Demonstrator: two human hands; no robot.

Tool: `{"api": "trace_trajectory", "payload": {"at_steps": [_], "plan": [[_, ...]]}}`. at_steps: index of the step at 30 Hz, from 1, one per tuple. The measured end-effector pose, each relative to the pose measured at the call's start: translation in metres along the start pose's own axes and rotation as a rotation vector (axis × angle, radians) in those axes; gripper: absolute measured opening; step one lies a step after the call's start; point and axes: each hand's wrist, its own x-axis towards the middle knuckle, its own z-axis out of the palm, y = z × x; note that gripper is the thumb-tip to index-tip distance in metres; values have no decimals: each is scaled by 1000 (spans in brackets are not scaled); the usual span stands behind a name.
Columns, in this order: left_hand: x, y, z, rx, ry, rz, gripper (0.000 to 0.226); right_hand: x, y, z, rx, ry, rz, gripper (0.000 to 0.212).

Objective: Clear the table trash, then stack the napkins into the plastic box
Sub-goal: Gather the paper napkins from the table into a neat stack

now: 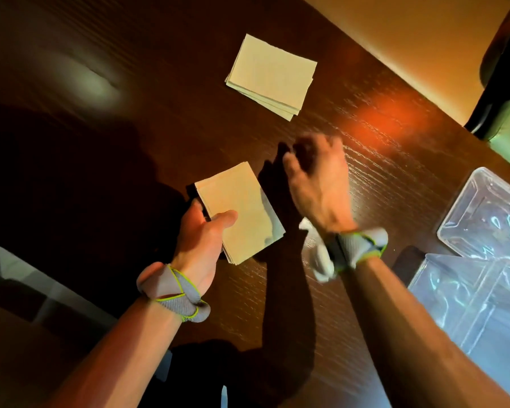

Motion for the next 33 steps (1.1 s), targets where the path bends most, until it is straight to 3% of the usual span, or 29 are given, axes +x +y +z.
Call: {"api": "trace_trajectory", "payload": {"at_steps": [5, 12, 15, 19, 23, 25, 33], "plan": [[-1, 4, 1, -26, -27, -35, 41, 89, -35, -9, -295, 126, -195, 50], [-3, 0, 0, -51, -34, -13, 37, 156, -52, -9, -540, -148, -257, 69], [-2, -3, -1, -65, -33, -25, 38, 159, -51, -6, -587, -174, -212, 77], [1, -5, -3, -68, -39, -42, 47, 159, -50, -4, -538, -213, -101, 82], [0, -3, -3, -66, -49, -47, 55, 148, -41, -1, -471, -222, 9, 68], [1, -4, -4, -68, -54, -52, 54, 139, -36, 2, -425, -207, 39, 63], [-5, -12, -14, -2, -48, -25, 35, 51, -6, -4, -233, -195, 138, 81]]}}
